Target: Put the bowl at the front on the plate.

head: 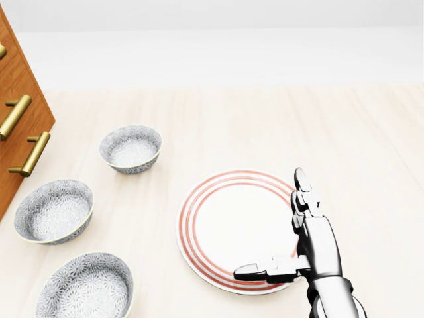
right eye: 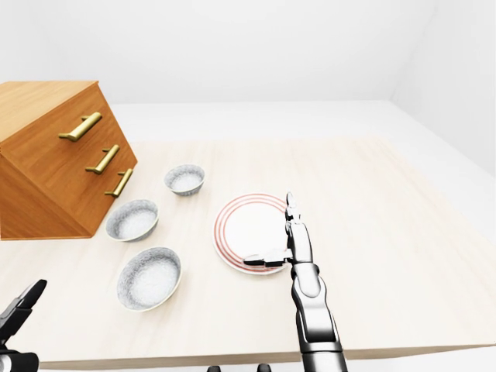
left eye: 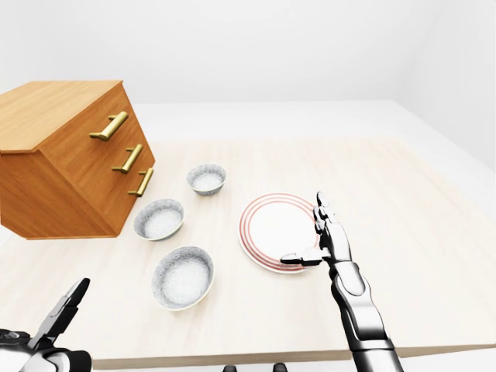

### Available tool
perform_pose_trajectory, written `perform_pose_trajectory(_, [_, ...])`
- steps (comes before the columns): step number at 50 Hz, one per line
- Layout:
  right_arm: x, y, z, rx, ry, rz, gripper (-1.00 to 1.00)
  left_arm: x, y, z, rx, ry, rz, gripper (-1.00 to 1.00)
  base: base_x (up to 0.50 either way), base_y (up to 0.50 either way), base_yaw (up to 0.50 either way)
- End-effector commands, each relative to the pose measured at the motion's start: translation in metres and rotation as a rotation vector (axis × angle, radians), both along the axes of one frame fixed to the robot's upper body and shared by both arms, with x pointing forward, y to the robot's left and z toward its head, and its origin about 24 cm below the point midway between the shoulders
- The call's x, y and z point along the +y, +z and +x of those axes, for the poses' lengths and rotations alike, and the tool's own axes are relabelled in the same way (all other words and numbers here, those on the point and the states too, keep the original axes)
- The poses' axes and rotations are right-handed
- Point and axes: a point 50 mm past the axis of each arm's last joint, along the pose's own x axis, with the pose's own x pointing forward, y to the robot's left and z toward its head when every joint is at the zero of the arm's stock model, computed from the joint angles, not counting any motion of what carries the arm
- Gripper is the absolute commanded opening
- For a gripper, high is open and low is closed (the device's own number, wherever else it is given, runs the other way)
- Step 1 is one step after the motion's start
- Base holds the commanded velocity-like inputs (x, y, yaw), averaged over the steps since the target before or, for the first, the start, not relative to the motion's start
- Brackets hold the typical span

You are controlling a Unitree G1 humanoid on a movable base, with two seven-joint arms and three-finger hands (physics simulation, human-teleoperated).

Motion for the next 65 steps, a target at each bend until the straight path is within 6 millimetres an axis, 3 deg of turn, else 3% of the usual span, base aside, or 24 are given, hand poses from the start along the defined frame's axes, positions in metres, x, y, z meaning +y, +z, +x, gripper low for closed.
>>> perform_pose_trajectory(1, [0.000,-0.001,0.000,0.002,0.002,-0.001,1.00,0.000,-0.003,0.002,0.012,-0.005,-0.007,1.00,0.29,0.00,0.00])
perform_pose_trajectory(24, [0.001,0.002,-0.001,-0.009,0.003,-0.010,1.00,0.000,0.001,-0.001,0.002,0.000,0.006,1.00,0.28,0.00,0.00])
perform_pose_trajectory(28, [0.009,0.020,-0.009,-0.075,0.040,-0.015,1.00,-0.001,-0.001,0.000,0.013,-0.002,0.004,1.00,0.00,0.00,0.00])
perform_pose_trajectory(32, [0.015,0.030,-0.004,-0.112,0.060,-0.064,1.00,-0.001,0.001,-0.001,0.007,0.001,0.009,1.00,0.00,0.00,0.00])
perform_pose_trajectory(37, [0.029,0.069,0.000,-0.275,0.118,-0.114,1.00,-0.001,-0.002,0.001,0.020,-0.006,0.008,1.00,0.00,0.00,0.00])
perform_pose_trajectory(40, [0.038,0.079,0.003,-0.325,0.149,-0.246,1.00,-0.001,-0.002,0.001,0.020,-0.007,0.006,1.00,0.00,0.00,0.00])
perform_pose_trajectory(52, [0.070,0.111,0.023,-0.428,0.306,-0.481,1.00,-0.001,0.001,-0.001,0.008,0.001,0.014,1.00,0.00,0.00,0.00])
perform_pose_trajectory(63, [0.098,0.134,0.011,-0.492,0.417,-0.805,1.00,0.000,0.000,0.001,0.011,-0.004,0.009,1.00,0.00,0.00,0.00])
perform_pose_trajectory(65, [0.105,0.133,0.009,-0.466,0.445,-0.947,1.00,0.000,0.000,0.001,0.011,-0.004,0.010,1.00,0.00,0.00,0.00])
